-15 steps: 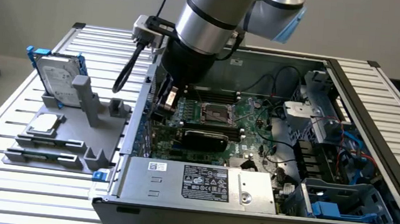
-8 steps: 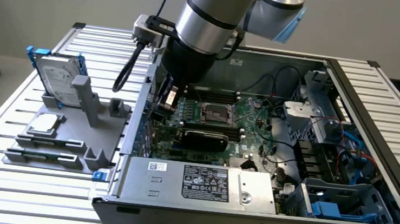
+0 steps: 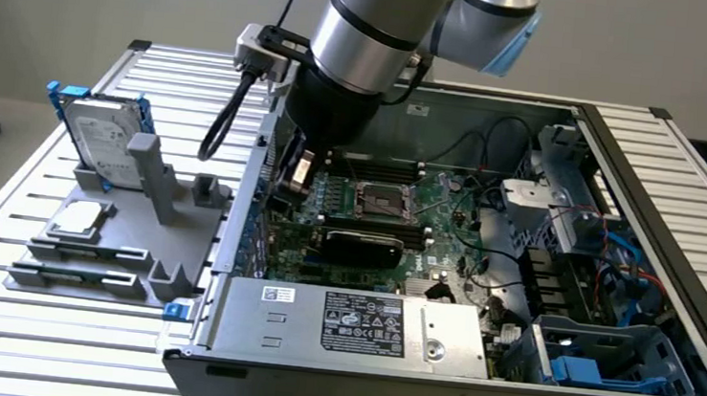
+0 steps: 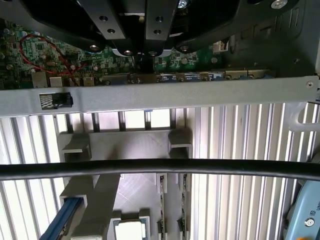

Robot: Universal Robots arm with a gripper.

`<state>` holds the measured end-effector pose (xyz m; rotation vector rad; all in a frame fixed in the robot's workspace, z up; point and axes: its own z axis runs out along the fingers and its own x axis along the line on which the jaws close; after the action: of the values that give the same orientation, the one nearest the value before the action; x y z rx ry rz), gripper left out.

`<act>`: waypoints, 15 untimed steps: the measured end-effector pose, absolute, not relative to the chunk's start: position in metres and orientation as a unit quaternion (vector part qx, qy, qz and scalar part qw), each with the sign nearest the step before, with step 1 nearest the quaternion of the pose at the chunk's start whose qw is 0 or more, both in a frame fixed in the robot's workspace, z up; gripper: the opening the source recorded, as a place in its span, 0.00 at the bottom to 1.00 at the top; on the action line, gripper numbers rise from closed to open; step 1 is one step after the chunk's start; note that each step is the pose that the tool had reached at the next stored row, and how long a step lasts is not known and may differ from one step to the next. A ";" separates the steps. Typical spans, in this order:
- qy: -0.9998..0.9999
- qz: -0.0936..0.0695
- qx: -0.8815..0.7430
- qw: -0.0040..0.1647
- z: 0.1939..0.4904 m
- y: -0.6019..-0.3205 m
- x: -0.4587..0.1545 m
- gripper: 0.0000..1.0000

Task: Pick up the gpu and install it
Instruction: 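Press down on the gpu until it lock into place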

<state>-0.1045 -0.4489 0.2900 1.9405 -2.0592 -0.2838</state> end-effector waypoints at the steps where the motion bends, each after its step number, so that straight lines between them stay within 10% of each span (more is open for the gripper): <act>1: -0.717 -0.099 0.674 0.148 0.290 -0.449 -0.105 0.11; 15: -0.732 -0.102 0.658 0.146 0.290 -0.448 -0.106 0.11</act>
<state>-0.1060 -0.4479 0.2902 1.8931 -2.1075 -0.2945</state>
